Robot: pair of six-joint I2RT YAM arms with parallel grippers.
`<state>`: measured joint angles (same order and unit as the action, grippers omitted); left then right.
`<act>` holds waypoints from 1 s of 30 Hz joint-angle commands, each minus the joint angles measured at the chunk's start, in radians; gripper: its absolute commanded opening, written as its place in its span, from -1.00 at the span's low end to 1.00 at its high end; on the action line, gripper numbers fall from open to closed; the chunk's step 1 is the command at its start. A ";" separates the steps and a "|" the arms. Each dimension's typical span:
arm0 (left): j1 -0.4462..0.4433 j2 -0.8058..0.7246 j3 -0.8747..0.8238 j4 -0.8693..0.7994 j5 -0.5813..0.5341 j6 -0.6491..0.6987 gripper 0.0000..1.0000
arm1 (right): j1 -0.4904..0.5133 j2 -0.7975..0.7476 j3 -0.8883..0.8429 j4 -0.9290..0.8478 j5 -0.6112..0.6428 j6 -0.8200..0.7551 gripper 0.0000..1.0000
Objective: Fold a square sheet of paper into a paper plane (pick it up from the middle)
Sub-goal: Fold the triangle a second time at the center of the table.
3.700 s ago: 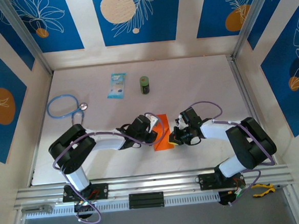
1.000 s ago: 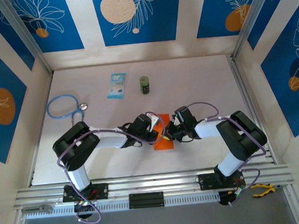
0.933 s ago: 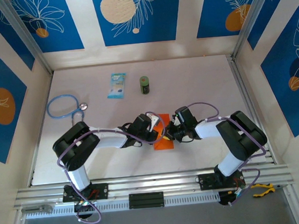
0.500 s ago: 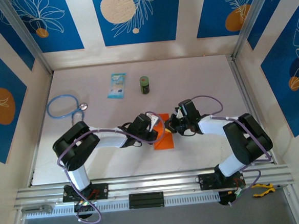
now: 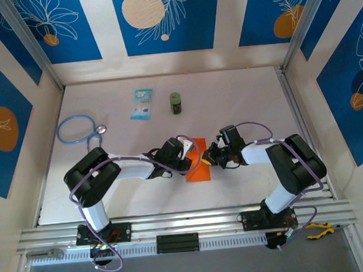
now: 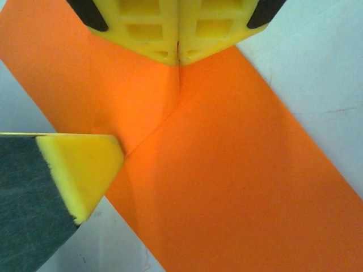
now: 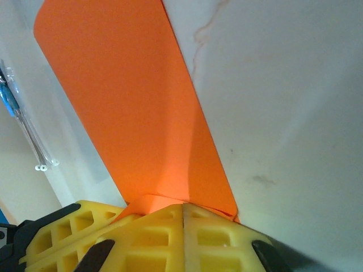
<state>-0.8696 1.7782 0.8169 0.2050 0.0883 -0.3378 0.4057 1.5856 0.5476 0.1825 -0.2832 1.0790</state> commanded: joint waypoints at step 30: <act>0.017 0.017 0.006 -0.076 0.012 0.015 -1.00 | -0.108 -0.095 -0.030 0.021 0.017 -0.080 -1.00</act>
<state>-0.8677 1.7782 0.8177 0.2016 0.0895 -0.3378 0.2935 1.5688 0.5461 0.1749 -0.2584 1.0218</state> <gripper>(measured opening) 0.061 0.045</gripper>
